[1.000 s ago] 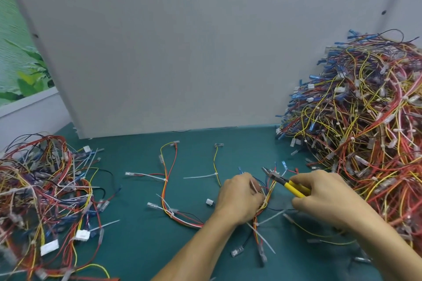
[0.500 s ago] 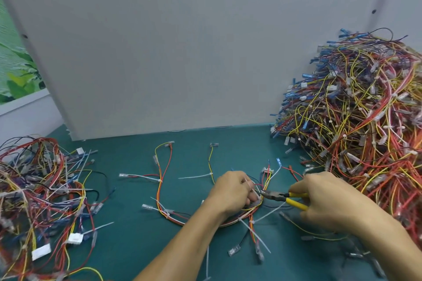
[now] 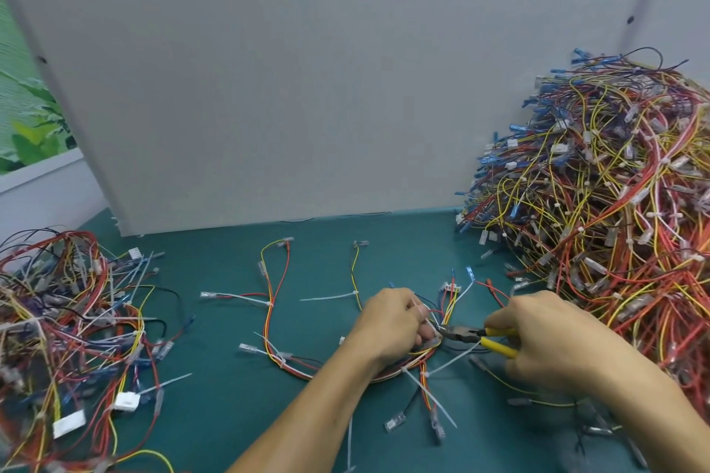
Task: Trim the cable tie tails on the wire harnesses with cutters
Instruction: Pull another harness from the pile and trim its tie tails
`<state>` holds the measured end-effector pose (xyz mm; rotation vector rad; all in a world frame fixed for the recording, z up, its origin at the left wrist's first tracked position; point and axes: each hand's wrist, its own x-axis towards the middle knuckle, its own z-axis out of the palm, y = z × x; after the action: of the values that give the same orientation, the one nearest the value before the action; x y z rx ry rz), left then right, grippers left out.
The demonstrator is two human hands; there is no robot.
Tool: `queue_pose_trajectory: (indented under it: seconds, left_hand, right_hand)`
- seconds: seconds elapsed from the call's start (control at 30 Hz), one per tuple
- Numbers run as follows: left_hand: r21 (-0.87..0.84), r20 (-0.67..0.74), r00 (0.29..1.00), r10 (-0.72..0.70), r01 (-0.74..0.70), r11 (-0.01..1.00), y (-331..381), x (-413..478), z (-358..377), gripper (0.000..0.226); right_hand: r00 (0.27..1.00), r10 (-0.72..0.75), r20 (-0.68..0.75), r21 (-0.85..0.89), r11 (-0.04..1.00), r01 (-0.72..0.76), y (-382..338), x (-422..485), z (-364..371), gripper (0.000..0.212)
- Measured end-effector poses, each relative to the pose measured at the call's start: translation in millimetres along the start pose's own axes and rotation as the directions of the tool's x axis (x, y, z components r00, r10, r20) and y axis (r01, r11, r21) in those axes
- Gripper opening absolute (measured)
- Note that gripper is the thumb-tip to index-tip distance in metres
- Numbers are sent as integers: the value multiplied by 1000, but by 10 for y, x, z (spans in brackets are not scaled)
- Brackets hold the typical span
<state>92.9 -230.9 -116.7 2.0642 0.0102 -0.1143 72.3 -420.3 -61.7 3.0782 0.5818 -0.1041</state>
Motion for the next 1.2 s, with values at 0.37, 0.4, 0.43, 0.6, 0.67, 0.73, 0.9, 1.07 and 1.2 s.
queue_pose_trajectory:
  seconds: [0.37,0.4,0.43,0.6,0.67,0.73,0.9,1.07,1.2]
  left_hand:
    - [13,-7,1000,-2,2,1000,7,-6,-1,25]
    - [17,-8,1000,-1,1,1000,9,-4,-3,25]
    - [19,-8,1000,1,0,1000,10,-5,-2,26]
    - [-1,-2,1000,-2,2,1000,40,-28,-4,27]
    - [21,-6,1000,2,-2,1000,42,-29,-2,26]
    - [18,-7,1000,5,-5,1000,41,-29,-2,24]
    - [68,-28,1000,12,-11,998,36,-28,8,21]
    - [-3,-79,997,-11,11,1000,38,-37,-17,22]
    - [-302,-146,989,-40,-6,953,92,-147,-121,20]
  right_hand:
    - [999,-15,-39,-14,1000,14,-22,28,82,26]
    - [999,-19,-49,-25,1000,18,-23,31,87,24]
    - [998,-23,-59,-35,999,21,-25,30,92,22]
    - [995,-27,-98,-91,996,18,-35,23,109,29]
    - [995,-18,-94,-108,994,8,-33,23,118,32]
    - [997,-13,-80,-99,995,5,-25,30,128,33]
    - [998,-21,-61,-80,997,16,-20,33,125,35]
    - [999,-1,-41,-26,1000,0,-1,43,110,32]
    - [994,36,-101,66,997,-30,83,74,63,16]
